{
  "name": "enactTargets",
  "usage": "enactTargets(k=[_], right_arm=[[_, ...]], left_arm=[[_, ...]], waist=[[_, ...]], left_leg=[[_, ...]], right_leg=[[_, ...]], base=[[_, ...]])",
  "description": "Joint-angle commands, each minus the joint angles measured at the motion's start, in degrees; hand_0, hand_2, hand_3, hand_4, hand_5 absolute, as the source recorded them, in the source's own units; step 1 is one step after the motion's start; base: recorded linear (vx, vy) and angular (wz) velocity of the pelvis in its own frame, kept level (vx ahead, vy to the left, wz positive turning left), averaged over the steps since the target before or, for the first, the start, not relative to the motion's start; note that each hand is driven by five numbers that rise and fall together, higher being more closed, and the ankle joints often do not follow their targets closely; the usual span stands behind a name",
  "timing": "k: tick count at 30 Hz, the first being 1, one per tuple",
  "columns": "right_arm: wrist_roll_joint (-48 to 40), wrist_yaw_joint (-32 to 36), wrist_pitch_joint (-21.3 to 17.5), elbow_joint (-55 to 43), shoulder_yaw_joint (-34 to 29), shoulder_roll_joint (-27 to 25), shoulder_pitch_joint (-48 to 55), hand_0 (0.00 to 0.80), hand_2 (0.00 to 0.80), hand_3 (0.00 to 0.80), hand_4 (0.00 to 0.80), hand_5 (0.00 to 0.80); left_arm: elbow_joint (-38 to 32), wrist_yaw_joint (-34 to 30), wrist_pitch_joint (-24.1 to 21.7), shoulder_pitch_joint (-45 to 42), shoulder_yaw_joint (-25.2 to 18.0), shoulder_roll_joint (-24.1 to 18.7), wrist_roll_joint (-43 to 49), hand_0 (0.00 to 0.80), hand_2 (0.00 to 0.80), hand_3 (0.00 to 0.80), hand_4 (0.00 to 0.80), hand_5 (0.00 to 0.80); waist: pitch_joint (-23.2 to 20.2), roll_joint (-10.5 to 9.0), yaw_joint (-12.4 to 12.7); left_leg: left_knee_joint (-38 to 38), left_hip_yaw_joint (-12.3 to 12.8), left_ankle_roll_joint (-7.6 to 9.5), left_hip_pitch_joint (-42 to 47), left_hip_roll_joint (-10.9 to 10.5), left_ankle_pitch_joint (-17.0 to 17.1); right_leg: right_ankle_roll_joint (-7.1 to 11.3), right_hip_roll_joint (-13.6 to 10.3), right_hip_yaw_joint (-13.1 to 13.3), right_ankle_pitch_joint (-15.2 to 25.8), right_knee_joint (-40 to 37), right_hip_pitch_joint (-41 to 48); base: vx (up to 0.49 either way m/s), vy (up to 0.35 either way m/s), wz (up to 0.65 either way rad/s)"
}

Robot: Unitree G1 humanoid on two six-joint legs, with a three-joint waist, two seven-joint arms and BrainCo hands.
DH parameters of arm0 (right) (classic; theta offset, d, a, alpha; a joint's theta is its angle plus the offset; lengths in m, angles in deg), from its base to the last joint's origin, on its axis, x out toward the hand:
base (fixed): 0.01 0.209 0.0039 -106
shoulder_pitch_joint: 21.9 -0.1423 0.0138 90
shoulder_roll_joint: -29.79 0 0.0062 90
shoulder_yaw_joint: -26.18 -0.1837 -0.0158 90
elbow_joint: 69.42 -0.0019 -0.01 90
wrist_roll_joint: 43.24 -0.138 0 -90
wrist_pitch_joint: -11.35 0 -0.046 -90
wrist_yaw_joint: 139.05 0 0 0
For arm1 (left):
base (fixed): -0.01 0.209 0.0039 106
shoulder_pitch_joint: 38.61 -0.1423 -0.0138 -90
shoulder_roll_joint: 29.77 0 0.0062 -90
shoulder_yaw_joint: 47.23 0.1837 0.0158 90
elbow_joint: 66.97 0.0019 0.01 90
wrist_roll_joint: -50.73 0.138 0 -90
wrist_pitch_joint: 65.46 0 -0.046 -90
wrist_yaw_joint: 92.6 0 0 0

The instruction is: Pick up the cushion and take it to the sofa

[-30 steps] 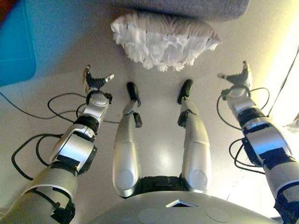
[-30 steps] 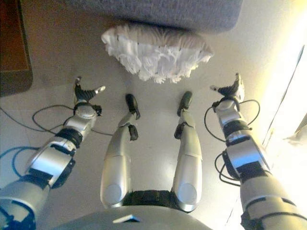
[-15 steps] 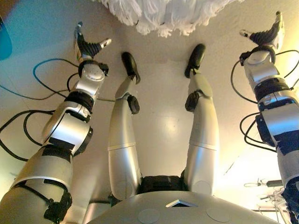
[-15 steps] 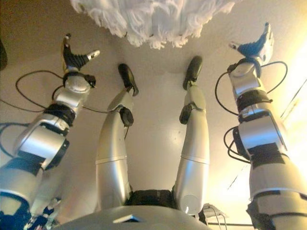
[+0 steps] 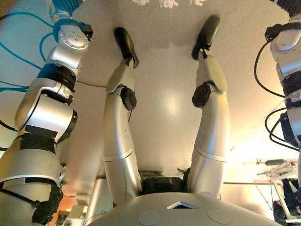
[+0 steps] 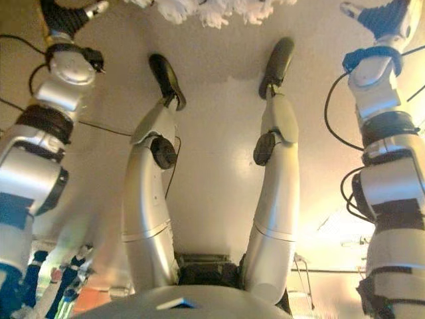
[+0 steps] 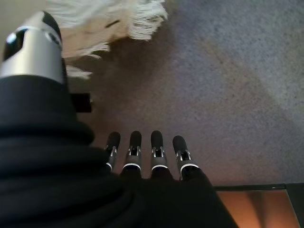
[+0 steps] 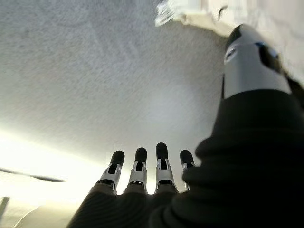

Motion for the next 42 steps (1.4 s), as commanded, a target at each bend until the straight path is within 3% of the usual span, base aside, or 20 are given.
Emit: enactTargets(k=[1,4,7,9,10,12,19,20,21,22,23,24,25,26,28,31,34,37,41,42], right_arm=[[0.2,-2.3,-3.5,-6.1,3.4,-2.8,-1.1,0.0,0.0,0.0,0.0,0.0],[0.4,-0.3,-3.5,-9.0,4.7,-3.0,-3.0,0.0,0.0,0.0,0.0,0.0],[-1.6,6.4,-4.0,-11.8,6.5,-2.9,-5.8,0.0,0.0,0.0,0.0,0.0],[-5.1,12.5,-4.2,-13.7,7.4,-2.7,-6.6,0.0,0.0,0.0,0.0,0.0],[-6.7,15.8,-4.7,-15.3,7.8,-2.6,-6.8,0.0,0.0,0.0,0.0,0.0],[-12.2,23.5,-7.4,-16.3,9.6,-2.2,-7.7,0.0,0.0,0.0,0.0,0.0],[-24.8,40.9,-6.3,-27.3,9.8,-1.3,-6.7,0.0,0.0,0.0,0.0,0.0],[-25.3,42.9,-5.9,-28.9,9.4,-1.0,-6.2,0.0,0.0,0.0,0.0,0.0],[-25.7,45.5,-6.8,-28.2,9.0,0.0,-5.8,0.0,0.0,0.0,0.0,0.0],[-26.3,46.2,-6.6,-28.6,9.2,0.3,-5.9,0.0,0.0,0.0,0.0,0.0],[-27.3,48.2,-6.9,-28.9,9.0,1.2,-5.9,0.0,0.0,0.0,0.0,0.0],[-28.9,50.1,-7.5,-29.2,8.9,2.2,-5.8,0.543,0.543,0.543,0.543,0.543],[-29.6,51.6,-8.5,-28.7,8.2,3.4,-5.3,0.8,0.8,0.8,0.8,0.8],[-30.2,52.3,-9.7,-28.3,8.1,4.5,-5.0,0.8,0.8,0.8,0.8,0.8],[-30.4,51.8,-10.7,-29.7,7.3,5.8,-4.0,0.8,0.8,0.8,0.8,0.8],[-28.4,48.9,-10.0,-34.5,3.8,6.5,-1.0,0.8,0.8,0.8,0.8,0.8],[-26.8,45.6,-9.2,-38.5,0.7,6.0,3.2,0.8,0.8,0.8,0.8,0.8],[-26.4,42.9,-10.8,-39.9,-4.1,7.2,11.9,0.8,0.8,0.8,0.8,0.8],[-25.4,40.1,-13.7,-41.2,-7.2,8.8,22.3,0.8,0.8,0.8,0.8,0.8],[-25.3,40.0,-14.2,-41.8,-7.6,9.1,24.9,0.8,0.8,0.8,0.8,0.8]], left_arm=[[-2.0,1.1,-0.8,-1.9,-2.5,-0.3,3.0,0.0,0.0,0.0,0.0,0.0],[-3.0,-3.5,-3.1,-1.3,-2.3,-0.7,1.1,0.0,0.0,0.0,0.0,0.0],[-7.5,-10.0,-4.3,-0.5,-0.6,-1.0,-0.7,0.0,0.0,0.0,0.0,0.0],[-9.7,-15.3,-4.2,0.0,0.7,-1.1,-2.8,0.0,0.0,0.0,0.0,0.0],[-11.3,-16.1,-4.8,-0.1,1.5,-1.3,0.4,0.0,0.0,0.0,0.0,0.0],[-12.4,-24.6,-5.9,2.0,4.0,-1.7,-6.3,0.0,0.0,0.0,0.0,0.0],[-23.2,-41.3,-7.6,0.5,7.5,0.2,-11.5,0.0,0.0,0.0,0.0,0.0],[-25.1,-44.1,-33.4,0.0,7.8,0.6,-7.8,0.069,0.069,0.069,0.069,0.069],[-27.8,-44.9,-31.5,1.3,8.7,0.9,-8.5,0.558,0.558,0.558,0.558,0.558],[-29.5,-45.1,-24.1,2.0,8.5,1.5,-10.1,0.8,0.8,0.8,0.8,0.8],[-29.8,-46.4,-24.2,3.3,8.8,2.2,-11.3,0.8,0.8,0.8,0.8,0.8],[-29.8,-46.7,-18.7,4.5,8.8,3.7,-12.9,0.8,0.8,0.8,0.8,0.8],[-29.0,-49.3,-12.9,4.7,8.9,4.4,-20.2,0.8,0.8,0.8,0.8,0.8],[-27.9,-52.7,-16.3,4.0,8.1,5.4,-24.1,0.8,0.8,0.8,0.8,0.8],[-28.2,-56.3,-18.3,1.9,6.1,6.2,-26.2,0.8,0.8,0.8,0.8,0.8],[-33.6,-53.6,-18.0,-2.7,3.4,6.0,-23.0,0.8,0.8,0.8,0.8,0.8],[-39.0,-52.9,-17.3,-8.8,0.9,5.8,-25.6,0.8,0.8,0.8,0.8,0.8],[-43.3,-56.2,-15.8,-18.9,-2.1,8.4,-25.3,0.8,0.8,0.8,0.8,0.8],[-46.8,-55.2,-14.9,-29.2,-1.1,11.1,-23.3,0.8,0.8,0.8,0.8,0.8],[-47.4,-54.3,-14.8,-31.7,-1.0,11.8,-23.5,0.8,0.8,0.8,0.8,0.8]], waist=[[-0.4,2.64,-2.0],[-0.4,3.06,-1.7],[-0.4,3.51,-1.1],[-0.4,3.63,-1.0],[-0.4,3.62,-0.9],[-0.4,3.43,-1.1],[-0.4,4.21,-1.2],[-0.4,4.22,-1.3],[-0.4,3.74,-1.6],[-0.4,3.72,-1.5],[-0.4,3.45,-1.8],[-0.4,3.13,-2.1],[-0.4,2.65,-2.2],[-0.4,2.23,-2.3],[-0.4,2.02,-2.3],[-0.4,2.27,-2.2],[-0.4,2.6,-1.7],[-0.4,2.12,-0.7],[-0.4,0.28,0.4],[-0.4,-0.11,0.6]], left_leg=[[-4.9,-3.1,-3.41,1.6,2.2,-1.6],[-4.8,-3.0,-3.59,0.4,2.1,-1.1],[-4.8,-3.2,-3.73,-1.3,1.8,-0.8],[-5.0,-3.3,-3.77,-2.0,1.7,-0.7],[-5.0,-3.4,-3.9,-2.4,1.6,-0.6],[-4.7,-3.4,-4.09,-2.8,1.8,-0.6],[-4.2,-3.2,-4.34,-2.9,1.9,-1.1],[-4.1,-3.2,-4.39,-2.9,2.0,-1.3],[-3.9,-3.2,-4.51,-2.9,2.1,-1.5],[-3.6,-3.2,-4.49,-2.9,2.2,-1.7],[-3.7,-3.2,-4.45,-2.9,2.3,-1.5],[-2.7,-3.6,-4.63,-2.9,2.5,-2.0],[-2.4,-3.7,-4.69,-2.9,2.5,-2.0],[-2.2,-3.9,-4.84,-2.9,2.4,-2.1],[-2.2,-4.1,-5.04,-2.9,2.4,-2.0],[-2.2,-4.3,-5.27,-2.9,1.9,-1.7],[-2.3,-5.2,-5.21,-2.9,1.4,-0.5],[-4.9,-5.9,-4.96,2.6,0.9,1.2],[-9.1,-6.0,-4.87,13.4,0.0,3.0],[-9.6,-5.9,-5.42,17.4,0.2,1.8]], right_leg=[[6.11,-1.9,5.8,-5.3,1.1,1.5],[6.28,-1.9,6.2,-5.0,1.2,0.3],[6.51,-2.1,6.3,-4.7,1.3,-1.3],[6.63,-2.2,6.2,-4.5,1.0,-1.9],[6.72,-2.2,6.2,-4.3,0.8,-2.2],[6.79,-2.3,6.2,-4.3,1.1,-2.4],[7.02,-2.6,6.9,-4.1,0.5,-2.5],[7.04,-2.6,7.1,-4.2,0.6,-2.5],[6.92,-2.7,7.2,-4.3,0.9,-2.5],[6.88,-2.8,7.3,-4.4,1.0,-2.5],[6.8,-3.0,7.4,-4.3,1.2,-2.5],[6.81,-2.8,7.9,-4.8,2.1,-2.5],[6.79,-2.9,7.9,-5.0,2.7,-2.5],[6.8,-2.8,8.0,-5.1,3.1,-2.5],[6.88,-3.0,7.9,-5.0,3.0,-2.5],[7.04,-3.1,7.7,-4.7,2.7,-2.5],[6.98,-3.1,7.1,-4.2,2.5,-2.0],[7.11,-3.9,4.7,-3.4,-0.8,4.5],[7.71,-5.0,1.2,-1.7,-5.0,16.0],[8.36,-4.9,0.7,-2.8,-5.2,19.9]], base=[[0.001,-0.016,0.1],[0.002,0.012,0.13],[-0.005,0.003,0.11],[-0.004,-0.008,0.09],[-0.002,-0.003,0.06],[0.0,0.0,0.0],[0.033,0.011,0.03],[0.013,0.007,0.11],[0.009,0.001,0.12],[-0.016,-0.001,0.13],[-0.016,-0.014,0.14],[-0.035,-0.027,0.14],[-0.036,-0.048,0.13],[-0.048,-0.054,0.1],[-0.034,-0.045,0.06],[-0.049,-0.024,0.01],[-0.082,-0.012,0.02],[-0.052,-0.073,-0.04],[0.005,-0.122,-0.03],[0.07,-0.09,0.06]])
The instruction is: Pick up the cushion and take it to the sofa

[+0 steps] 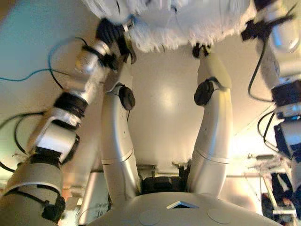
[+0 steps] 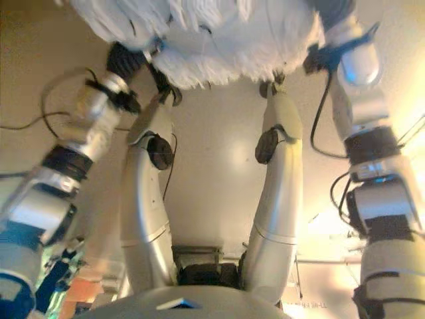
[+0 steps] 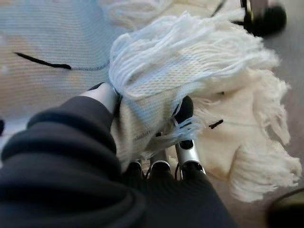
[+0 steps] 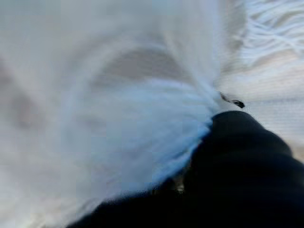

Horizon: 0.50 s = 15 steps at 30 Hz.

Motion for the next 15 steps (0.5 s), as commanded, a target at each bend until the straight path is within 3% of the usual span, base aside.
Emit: enactTargets(k=[1,5,9,12,13,15], right_arm=[[2.6,1.7,-8.4,-12.4,2.3,4.2,7.1,0.8,0.8,0.8,0.8,0.8],[5.1,2.1,-9.7,-15.8,-0.7,6.1,16.6,0.8,0.8,0.8,0.8,0.8],[4.3,7.5,-9.0,-20.4,-5.6,7.8,27.9,0.8,0.8,0.8,0.8,0.8],[4.5,8.5,-8.1,-24.1,-7.5,8.0,32.7,0.8,0.8,0.8,0.8,0.8],[4.7,9.3,-7.2,-26.2,-8.3,8.7,34.6,0.8,0.8,0.8,0.8,0.8],[6.4,9.7,-7.0,-28.6,-9.2,10.0,37.1,0.8,0.8,0.8,0.8,0.8]], left_arm=[[-18.2,-6.4,-5.3,-5.5,4.9,8.2,3.4,0.8,0.8,0.8,0.8,0.8],[-19.6,-3.3,-8.0,-12.2,4.4,9.1,4.3,0.8,0.8,0.8,0.8,0.8],[-22.3,-6.2,-6.2,-20.5,-0.2,6.3,1.2,0.8,0.8,0.8,0.8,0.8],[-24.8,-7.4,-5.1,-25.1,-3.6,4.6,1.0,0.8,0.8,0.8,0.8,0.8],[-26.8,-7.6,-4.8,-27.8,-5.8,4.1,0.0,0.759,0.759,0.759,0.759,0.759],[-28.9,-7.8,-5.1,-31.5,-8.4,3.9,-1.5,0.75,0.75,0.75,0.75,0.75]], waist=[[-0.8,-0.01,1.3],[-0.8,-1.85,1.4],[-0.8,-3.92,2.0],[-3.2,-5.04,2.6],[-5.1,-5.28,2.9],[-7.6,-5.45,3.1]], left_leg=[[-8.7,-3.8,-4.77,12.0,2.3,0.8],[-11.7,-2.2,-4.64,25.2,2.6,0.3],[-15.5,0.6,-4.43,42.2,3.1,-1.2],[-16.8,1.6,-4.23,49.0,3.8,-2.3],[-17.7,1.6,-3.95,52.8,3.9,-2.8],[-19.8,1.6,-3.17,56.7,3.5,-2.0]], right_leg=[[7.11,-3.2,-0.7,0.8,-9.5,15.5],[7.23,-3.3,-3.8,1.2,-13.2,28.9],[6.75,-2.5,-7.4,0.3,-16.0,46.2],[6.67,-2.0,-8.1,-0.2,-17.7,52.9],[6.48,-1.9,-8.2,-0.4,-18.5,56.4],[5.91,-1.8,-8.4,0.3,-20.1,59.8]], base=[[0.063,-0.085,0.08],[-0.01,-0.075,-0.01],[0.074,-0.097,0.01],[0.127,-0.083,-0.09],[0.114,-0.018,-0.14],[0.099,0.02,-0.04]])
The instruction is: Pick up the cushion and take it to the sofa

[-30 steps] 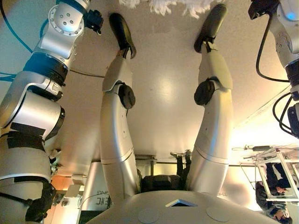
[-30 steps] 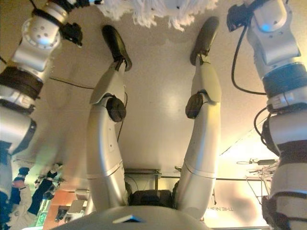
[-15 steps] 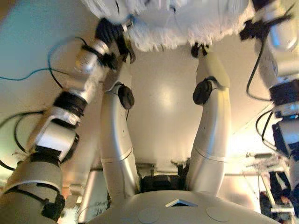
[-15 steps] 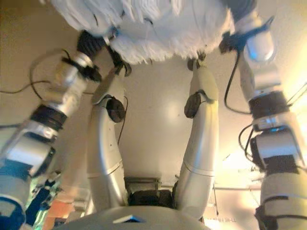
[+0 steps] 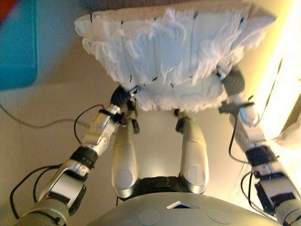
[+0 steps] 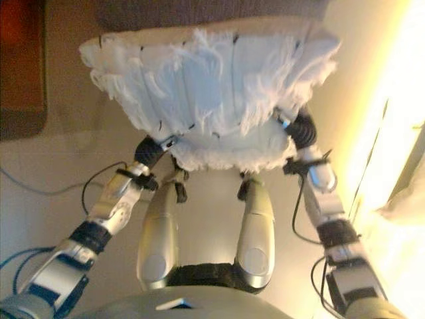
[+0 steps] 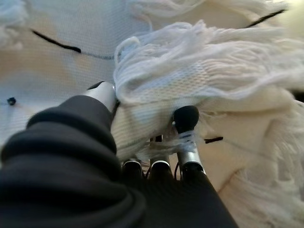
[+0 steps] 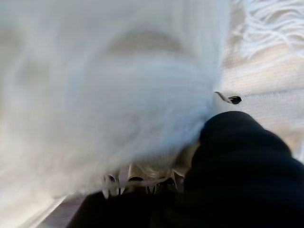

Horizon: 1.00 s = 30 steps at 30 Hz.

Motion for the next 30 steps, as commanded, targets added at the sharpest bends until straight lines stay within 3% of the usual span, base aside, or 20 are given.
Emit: enactTargets(k=[1,3,6,11,14,17,19,23,27,30], right_arm=[[3.4,4.8,-2.3,-10.2,-1.2,2.0,0.8,0.8,0.8,0.8,0.8,0.8],[2.3,4.4,-1.8,-13.2,-2.4,4.4,4.3,0.8,0.8,0.8,0.8,0.8],[5.0,2.1,-1.9,-18.4,-3.5,8.0,10.5,0.8,0.8,0.8,0.8,0.8],[9.7,-10.2,-1.2,-26.9,-4.0,7.0,15.8,0.8,0.8,0.8,0.8,0.8],[11.6,-13.5,-2.1,-29.5,-1.5,7.0,14.9,0.8,0.8,0.8,0.8,0.8],[13.7,-16.8,-1.2,-31.2,0.3,6.5,13.3,0.8,0.8,0.8,0.8,0.8],[17.2,-20.4,0.3,-30.2,1.3,4.9,11.2,0.8,0.8,0.8,0.8,0.8],[16.0,-23.3,4.0,-30.0,0.7,2.6,11.6,0.8,0.8,0.8,0.8,0.8],[13.1,-22.8,2.6,-30.7,-1.0,2.0,15.0,0.8,0.8,0.8,0.8,0.8],[13.3,-21.9,1.0,-29.6,-0.8,2.5,15.2,0.8,0.8,0.8,0.8,0.8]], left_arm=[[-14.0,-5.5,-4.2,-2.7,-1.3,2.2,-1.7,0.753,0.753,0.753,0.753,0.753],[-16.7,-5.8,-3.9,-6.9,-4.0,3.3,-2.1,0.8,0.8,0.8,0.8,0.8],[-21.4,-7.4,-5.2,-13.4,-5.7,5.6,-1.7,0.8,0.8,0.8,0.8,0.8],[-27.4,-1.0,-7.4,-15.9,-4.1,5.3,1.5,0.8,0.8,0.8,0.8,0.8],[-29.3,3.8,-10.1,-14.3,-2.9,5.7,1.3,0.8,0.8,0.8,0.8,0.8],[-31.2,5.8,-10.6,-12.4,-2.0,6.3,-0.7,0.8,0.8,0.8,0.8,0.8],[-32.0,6.1,-9.3,-10.6,-0.4,6.6,-1.2,0.8,0.8,0.8,0.8,0.8],[-32.4,9.0,-5.9,-10.3,0.7,6.0,0.1,0.8,0.8,0.8,0.8,0.8],[-31.6,9.6,-4.9,-11.6,-0.5,4.5,0.9,0.8,0.8,0.8,0.8,0.8],[-29.7,8.8,-4.9,-11.4,-1.0,3.9,0.4,0.8,0.8,0.8,0.8,0.8]], waist=[[-7.4,0.23,2.0],[-10.9,0.31,2.4],[-16.5,0.69,2.3],[-21.0,0.83,-0.1],[-22.9,1.23,-0.1],[-23.9,1.57,-0.1],[-24.6,1.65,0.0],[-24.7,1.79,-1.1],[-24.2,2.13,-2.1],[-23.2,2.58,-2.3]], left_leg=[[-2.7,0.2,-0.49,4.1,1.5,-2.6],[-5.6,0.1,-0.21,9.7,1.2,-3.0],[-10.9,0.9,0.55,18.2,0.4,-3.2],[-17.1,-0.6,1.43,26.4,0.3,-2.2],[-20.4,-0.3,0.84,29.7,0.8,-1.4],[-21.5,-0.7,0.11,30.9,1.3,-1.1],[-21.5,-1.2,-0.65,30.8,2.0,-0.8],[-21.5,-0.5,-1.28,30.6,3.2,0.0],[-21.5,-0.4,-1.39,29.8,3.9,0.9],[-21.5,-1.7,-2.1,28.0,4.9,2.5]], right_leg=[[5.01,-4.9,0.0,-0.6,-1.1,4.4],[5.11,-4.6,-0.4,-0.5,-3.7,9.7],[5.15,-3.3,-0.3,-1.2,-7.2,17.2],[4.25,1.4,5.2,-4.6,-9.0,23.3],[3.88,2.2,3.6,-5.1,-11.4,26.7],[3.5,2.8,2.6,-4.7,-14.0,28.9],[2.88,3.5,2.1,-4.9,-15.0,29.9],[2.02,4.3,2.7,-6.0,-14.6,30.1],[0.76,5.9,3.9,-8.3,-11.8,28.9],[-0.86,7.8,5.0,-10.4,-9.3,27.4]], base=[[0.198,0.024,0.04],[0.253,0.024,-0.02],[0.265,0.04,-0.07],[0.089,-0.04,0.08],[0.01,-0.089,0.23],[-0.018,-0.1,0.01],[-0.059,-0.111,0.01],[-0.033,-0.071,-0.01],[-0.044,-0.128,-0.02],[-0.088,-0.205,-0.03]])
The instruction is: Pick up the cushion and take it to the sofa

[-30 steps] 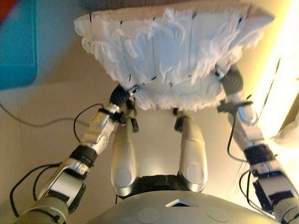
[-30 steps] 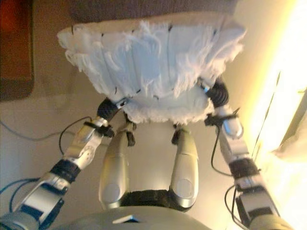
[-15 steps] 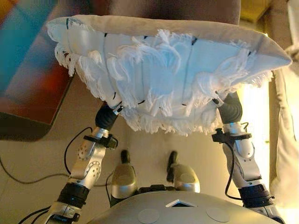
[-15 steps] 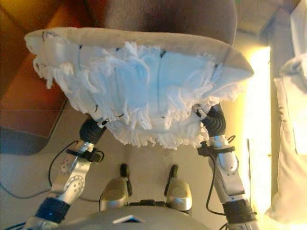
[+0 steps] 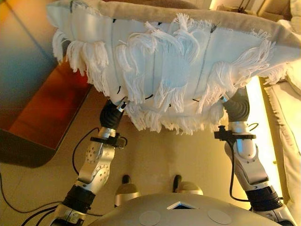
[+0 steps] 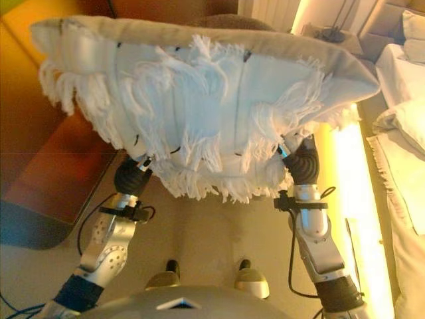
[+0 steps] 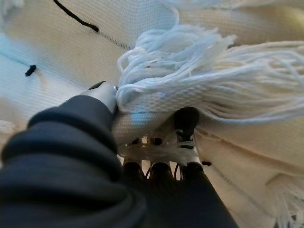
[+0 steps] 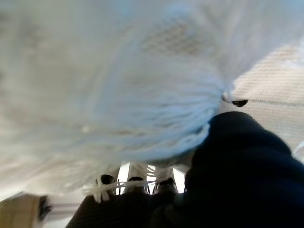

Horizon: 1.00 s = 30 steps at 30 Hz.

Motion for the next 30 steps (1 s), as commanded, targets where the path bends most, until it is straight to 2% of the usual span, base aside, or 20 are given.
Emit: enactTargets(k=[1,2,4,7,8,9,10,11,12,14,15,18,20,23,26,29,30], right_arm=[[-0.2,1.1,-5.1,-5.0,0.7,-1.2,-5.3,0.8,0.8,0.8,0.8,0.8],[0.0,1.3,-4.5,-4.5,1.1,-1.2,-5.9,0.8,0.8,0.8,0.8,0.8],[-0.9,2.1,-3.7,-4.1,1.3,-1.2,-6.3,0.8,0.8,0.8,0.8,0.8],[-3.0,4.8,-3.2,-3.7,1.8,-1.4,-5.6,0.8,0.8,0.8,0.8,0.8],[-3.5,5.8,-3.2,-3.8,2.1,-1.8,-4.9,0.8,0.8,0.8,0.8,0.8],[-4.2,6.7,-2.8,-4.0,2.5,-2.2,-4.2,0.8,0.8,0.8,0.8,0.8],[-4.7,7.2,-2.5,-4.0,2.8,-2.5,-4.0,0.8,0.8,0.8,0.8,0.8],[-5.1,7.7,-2.5,-3.9,3.6,-2.7,-4.0,0.8,0.8,0.8,0.8,0.8],[-4.8,7.9,-2.9,-3.6,4.4,-2.5,-4.1,0.8,0.8,0.8,0.8,0.8],[-3.9,6.9,-4.3,-2.4,5.9,-2.1,-4.9,0.8,0.8,0.8,0.8,0.8],[-3.0,5.5,-4.7,-1.5,6.8,-1.4,-5.7,0.8,0.8,0.8,0.8,0.8],[-1.6,2.8,-3.2,-1.1,8.5,-0.2,-7.0,0.8,0.8,0.8,0.8,0.8],[0.4,1.8,-2.7,-1.5,9.8,-0.2,-7.4,0.8,0.8,0.8,0.8,0.8],[0.6,1.8,-2.0,-1.4,10.6,-0.9,-7.2,0.8,0.8,0.8,0.8,0.8],[-0.9,2.8,-1.8,-1.3,10.3,-1.5,-5.4,0.8,0.8,0.8,0.8,0.8],[-2.2,3.4,-2.5,-1.4,9.7,-2.4,-4.4,0.8,0.8,0.8,0.8,0.8],[-3.0,3.4,-2.6,-1.5,9.3,-2.7,-4.4,0.8,0.8,0.8,0.8,0.8]], left_arm=[[-5.3,-2.8,-4.1,8.0,0.3,0.3,1.0,0.8,0.8,0.8,0.8,0.8],[-4.6,-2.8,-4.5,8.1,0.3,0.5,1.0,0.8,0.8,0.8,0.8,0.8],[-4.3,-2.1,-4.8,7.4,0.1,0.8,0.6,0.8,0.8,0.8,0.8,0.8],[-4.1,-0.6,-6.2,4.5,-0.8,1.9,0.8,0.8,0.8,0.8,0.8,0.8],[-4.3,-0.2,-6.5,3.2,-1.0,2.3,0.9,0.8,0.8,0.8,0.8,0.8],[-4.3,0.0,-6.6,1.8,-1.3,2.7,1.1,0.8,0.8,0.8,0.8,0.8],[-4.4,-0.4,-6.4,1.0,-1.8,3.0,0.7,0.8,0.8,0.8,0.8,0.8],[-5.1,-1.5,-5.9,-0.4,-3.0,3.3,0.5,0.8,0.8,0.8,0.8,0.8],[-5.8,-2.3,-6.2,-1.5,-3.7,3.3,1.2,0.8,0.8,0.8,0.8,0.8],[-6.8,-1.7,-7.7,-2.5,-4.2,2.7,3.0,0.8,0.8,0.8,0.8,0.8],[-6.6,-0.1,-7.3,-2.1,-4.3,2.6,2.7,0.8,0.8,0.8,0.8,0.8],[-5.5,2.3,-6.5,-1.1,-4.0,3.1,1.9,0.8,0.8,0.8,0.8,0.8],[-5.6,1.9,-7.8,-0.7,-2.9,2.9,2.1,0.8,0.8,0.8,0.8,0.8],[-6.2,2.0,-7.9,-0.8,-1.1,3.0,2.3,0.8,0.8,0.8,0.8,0.8],[-6.5,2.9,-8.2,-1.8,0.6,3.6,2.2,0.8,0.8,0.8,0.8,0.8],[-5.4,3.1,-10.0,-1.4,1.8,3.5,2.2,0.8,0.8,0.8,0.8,0.8],[-4.8,2.9,-10.5,-0.5,2.1,3.3,2.0,0.8,0.8,0.8,0.8,0.8]], waist=[[1.1,0.96,-0.5],[1.6,0.88,-0.5],[2.0,0.54,-0.4],[2.6,-1.09,0.3],[2.9,-1.78,0.9],[3.4,-2.5,1.8],[3.8,-2.88,2.3],[4.5,-3.12,3.4],[4.9,-2.98,4.1],[6.1,-1.79,5.0],[6.6,-0.88,5.5],[6.9,0.92,6.6],[6.9,1.99,7.7],[6.9,2.45,9.2],[7.2,2.49,9.8],[8.2,2.1,9.4],[8.5,2.03,9.2]], left_leg=[[0.3,-1.8,0.72,-1.9,4.2,-2.2],[0.3,-1.8,0.18,-2.2,5.3,-1.2],[0.3,-1.7,-0.14,-1.9,6.4,-0.4],[5.6,-2.6,0.65,-2.3,7.2,-0.4],[9.7,-4.2,1.25,-3.8,6.9,-0.1],[15.4,-6.8,2.17,-6.2,5.8,-0.3],[19.1,-8.3,3.02,-7.7,4.3,-1.3],[23.5,-9.6,4.61,-9.6,1.2,-3.8],[25.6,-9.9,5.65,-11.0,-1.2,-5.4],[27.9,-8.5,6.12,-13.9,-4.5,-5.7],[27.0,-7.5,5.93,-15.2,-6.3,-5.0],[21.8,-7.5,5.52,-16.6,-10.1,-2.5],[16.6,-7.9,5.17,-18.6,-11.4,0.4],[6.4,-12.1,3.91,-19.3,-11.2,4.8],[0.3,-17.1,2.5,-20.1,-9.4,6.2],[0.3,-18.0,1.55,-20.9,-6.7,6.4],[1.1,-17.2,1.37,-21.3,-5.2,6.3]], right_leg=[[-2.78,2.0,2.1,-12.8,10.7,-2.0],[-3.64,3.0,2.6,-13.0,10.7,-2.0],[-4.22,3.7,3.3,-12.9,10.6,-1.9],[-4.82,4.0,5.8,-11.6,9.8,-2.0],[-5.25,4.3,6.8,-11.2,9.5,-1.8],[-5.74,4.8,7.7,-11.0,9.4,-1.3],[-5.98,5.0,8.3,-10.9,9.3,-1.0],[-6.19,5.5,9.0,-11.1,9.6,-0.4],[-6.26,5.8,9.3,-11.3,10.0,-0.2],[-6.34,6.9,9.3,-12.0,11.3,0.2],[-6.31,7.7,9.0,-12.5,11.8,0.7],[-6.26,9.6,9.2,-14.4,13.0,2.2],[-6.71,11.6,9.9,-15.9,13.6,3.0],[-7.25,13.9,12.3,-18.7,15.4,5.0],[-7.25,14.8,14.1,-22.9,20.0,5.8],[-6.71,13.4,13.2,-26.8,24.7,5.0],[-6.2,12.5,12.1,-28.3,26.8,4.7]], base=[[-0.096,-0.26,-0.08],[-0.054,-0.242,-0.07],[-0.012,-0.263,-0.06],[0.013,-0.306,-0.11],[0.05,-0.317,-0.18],[0.075,-0.366,-0.24],[0.106,-0.326,-0.49],[0.115,-0.231,-0.75],[0.112,-0.169,-0.87],[0.14,-0.084,-0.44],[0.201,-0.044,-0.18],[0.25,0.043,-0.39],[0.396,0.085,-0.3],[0.546,0.111,0.39],[0.686,0.18,0.33],[0.604,0.217,-0.08],[0.837,0.347,-0.31]])
